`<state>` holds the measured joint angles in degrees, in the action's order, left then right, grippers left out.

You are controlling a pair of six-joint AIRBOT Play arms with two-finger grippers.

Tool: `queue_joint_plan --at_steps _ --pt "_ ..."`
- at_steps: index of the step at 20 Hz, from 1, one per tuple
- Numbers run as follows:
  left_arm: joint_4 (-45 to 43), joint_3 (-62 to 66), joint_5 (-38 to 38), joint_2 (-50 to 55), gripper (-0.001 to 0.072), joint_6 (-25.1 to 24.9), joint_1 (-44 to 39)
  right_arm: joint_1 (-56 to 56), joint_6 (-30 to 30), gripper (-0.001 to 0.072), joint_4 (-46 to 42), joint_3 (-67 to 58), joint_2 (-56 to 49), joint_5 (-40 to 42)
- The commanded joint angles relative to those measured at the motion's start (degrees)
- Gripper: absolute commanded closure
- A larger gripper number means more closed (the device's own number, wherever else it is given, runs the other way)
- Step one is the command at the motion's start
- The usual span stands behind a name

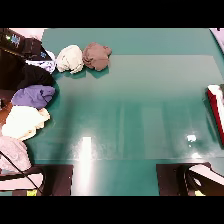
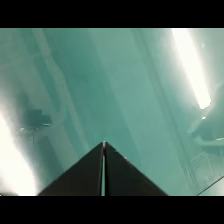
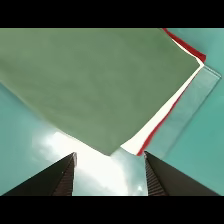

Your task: Fold the shirts.

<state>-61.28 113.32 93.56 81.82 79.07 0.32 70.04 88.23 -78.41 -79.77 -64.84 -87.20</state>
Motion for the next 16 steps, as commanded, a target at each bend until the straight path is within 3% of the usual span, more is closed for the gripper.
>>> queue_joint_plan --at_steps 1,3,5,6,8,9,16 --pt "0.0 0.0 -2.45 0.02 0.0685 0.02 0.02 0.59 1.49 0.0226 14.19 0.9 3.43 4.55" --pt "0.11 0.0 -2.4 0.02 0.0684 0.57 0.02 -2.8 1.49 0.0229 24.39 0.9 5.16 7.34" --pt "0.13 0.0 -3.28 0.02 0.0685 0.5 0.02 -8.87 1.46 0.0231 29.16 0.9 6.6 8.66" --pt "0.11 0.0 -3.85 0.02 0.0684 0.5 0.02 -13.25 1.44 0.0313 29.31 0.9 7.26 8.85" --pt "0.15 0.0 -5.55 0.02 0.0685 0.5 0.02 -22.29 1.11 0.0637 28.87 0.9 8.33 8.81" --pt "0.13 0.0 -6.32 0.0 0.0685 0.5 0.02 -26.97 0.52 0.0689 28.87 0.9 8.81 8.85" --pt "0.13 0.0 -11.02 0.02 0.0684 0.5 0.02 -50.75 0.17 0.0689 26.71 0.9 9.55 11.37"
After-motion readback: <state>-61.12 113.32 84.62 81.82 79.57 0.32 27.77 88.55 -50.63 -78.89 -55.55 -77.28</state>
